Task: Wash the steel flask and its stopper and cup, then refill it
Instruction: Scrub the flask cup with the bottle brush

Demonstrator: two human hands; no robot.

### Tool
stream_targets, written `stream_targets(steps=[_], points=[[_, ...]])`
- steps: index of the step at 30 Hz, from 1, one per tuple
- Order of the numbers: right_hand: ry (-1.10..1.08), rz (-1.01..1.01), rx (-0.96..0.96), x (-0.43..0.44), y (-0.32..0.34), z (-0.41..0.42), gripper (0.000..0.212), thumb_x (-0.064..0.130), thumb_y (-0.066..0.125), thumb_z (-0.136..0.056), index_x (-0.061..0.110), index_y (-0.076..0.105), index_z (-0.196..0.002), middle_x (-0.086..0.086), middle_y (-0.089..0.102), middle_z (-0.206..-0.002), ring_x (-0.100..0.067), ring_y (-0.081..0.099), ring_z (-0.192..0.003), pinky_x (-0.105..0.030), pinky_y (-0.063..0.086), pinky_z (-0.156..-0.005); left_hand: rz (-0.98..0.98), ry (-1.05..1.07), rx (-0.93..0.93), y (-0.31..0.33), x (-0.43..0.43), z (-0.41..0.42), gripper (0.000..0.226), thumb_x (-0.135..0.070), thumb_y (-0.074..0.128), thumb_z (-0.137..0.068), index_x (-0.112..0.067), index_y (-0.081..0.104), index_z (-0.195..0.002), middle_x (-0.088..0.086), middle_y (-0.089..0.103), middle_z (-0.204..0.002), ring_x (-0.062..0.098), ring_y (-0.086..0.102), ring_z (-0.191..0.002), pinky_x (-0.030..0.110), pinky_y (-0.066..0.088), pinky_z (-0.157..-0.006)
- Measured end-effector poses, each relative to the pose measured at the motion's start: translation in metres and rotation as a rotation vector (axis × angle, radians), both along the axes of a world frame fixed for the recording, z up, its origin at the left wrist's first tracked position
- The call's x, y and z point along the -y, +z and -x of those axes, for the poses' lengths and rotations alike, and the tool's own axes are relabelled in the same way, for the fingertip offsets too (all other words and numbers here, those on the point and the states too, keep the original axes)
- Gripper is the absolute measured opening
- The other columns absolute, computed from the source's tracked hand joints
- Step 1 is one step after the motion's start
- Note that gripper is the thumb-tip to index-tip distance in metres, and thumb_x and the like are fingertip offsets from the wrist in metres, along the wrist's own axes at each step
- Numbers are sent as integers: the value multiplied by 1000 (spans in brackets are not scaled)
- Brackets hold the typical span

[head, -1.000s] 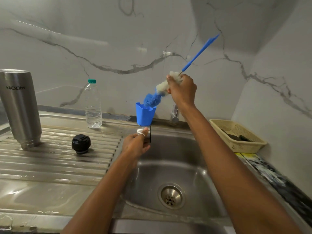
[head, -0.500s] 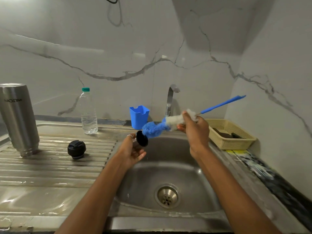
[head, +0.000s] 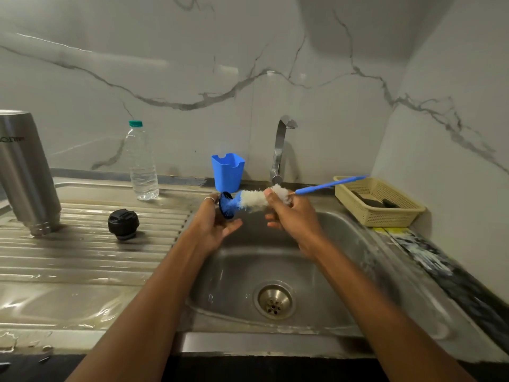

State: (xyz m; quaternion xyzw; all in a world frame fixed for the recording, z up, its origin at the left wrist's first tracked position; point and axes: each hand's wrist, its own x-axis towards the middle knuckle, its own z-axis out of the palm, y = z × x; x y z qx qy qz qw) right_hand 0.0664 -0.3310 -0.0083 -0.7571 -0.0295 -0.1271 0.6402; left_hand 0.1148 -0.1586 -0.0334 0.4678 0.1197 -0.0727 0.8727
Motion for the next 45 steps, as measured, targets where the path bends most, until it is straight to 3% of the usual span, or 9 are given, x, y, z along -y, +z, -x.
stream_targets(steps=[9, 14, 17, 20, 26, 33, 36, 40, 45], points=[[115, 19, -344, 6, 1, 7, 35, 53, 69, -91, 22, 64, -105, -14, 72, -107, -24, 76, -90, -33, 64, -76, 125, 140, 31, 0, -6, -5, 35, -23, 62, -99, -4, 63, -128, 16, 73, -115, 23, 73, -100, 33, 63, -62], [75, 412, -383, 14, 6, 9, 47, 58, 71, -87, 14, 66, -100, -11, 75, -90, -22, 77, -76, -32, 64, -71, 175, 215, 21, -1, -11, -8, 35, -22, 62, -99, -3, 60, -128, 18, 71, -114, 26, 72, -100, 37, 65, -70], [-107, 917, 40, 19, 10, 6, 43, 53, 69, -90, 13, 73, -75, 0, 72, -66, -16, 70, -60, -34, 59, -67, 179, 231, 20, -1, -12, -8, 34, -23, 63, -99, -3, 60, -126, 17, 71, -112, 25, 72, -97, 37, 65, -70], [-355, 1079, 575, 18, 20, 9, 26, 42, 72, -90, 16, 70, -90, 1, 69, -79, -18, 63, -71, -34, 52, -63, 136, 235, 21, -4, -12, -12, 32, -22, 66, -97, -5, 62, -124, 17, 71, -114, 25, 72, -98, 38, 65, -74], [-217, 1486, 485, 18, -19, -12, 58, 47, 75, -84, 17, 57, -129, -4, 61, -121, -25, 58, -108, -40, 48, -90, 19, 171, 67, -6, -8, -15, 30, -25, 64, -98, -8, 63, -123, 16, 71, -116, 25, 73, -100, 36, 63, -71], [-143, 1348, 683, 20, -34, -19, 42, 12, 71, -86, 11, 55, -125, -8, 61, -105, -25, 63, -70, -41, 56, -53, 24, 110, 86, -5, -12, -16, 42, -26, 59, -93, -5, 60, -130, 20, 70, -120, 28, 75, -98, 33, 61, -67], [-129, 1346, 760, 18, -33, -14, 38, 14, 70, -85, 11, 58, -120, -8, 62, -99, -26, 62, -64, -40, 53, -48, 40, 106, 70, -6, -14, -16, 46, -30, 59, -88, -5, 62, -127, 17, 73, -115, 26, 75, -93, 32, 61, -66], [-83, 1171, 484, 15, -31, -11, 31, 36, 61, -91, 19, 56, -117, -3, 66, -104, -29, 64, -81, -45, 54, -67, -27, 100, 47, -8, -14, -17, 28, -33, 59, -88, -9, 66, -100, 7, 71, -83, 17, 67, -72, 26, 55, -57], [38, 910, 124, 16, -28, -9, 22, 38, 57, -98, 19, 61, -107, 2, 67, -94, -20, 62, -82, -42, 53, -73, -111, 90, 77, -9, -11, -21, 21, -29, 58, -90, -8, 63, -93, 9, 68, -81, 19, 66, -69, 28, 55, -59]])
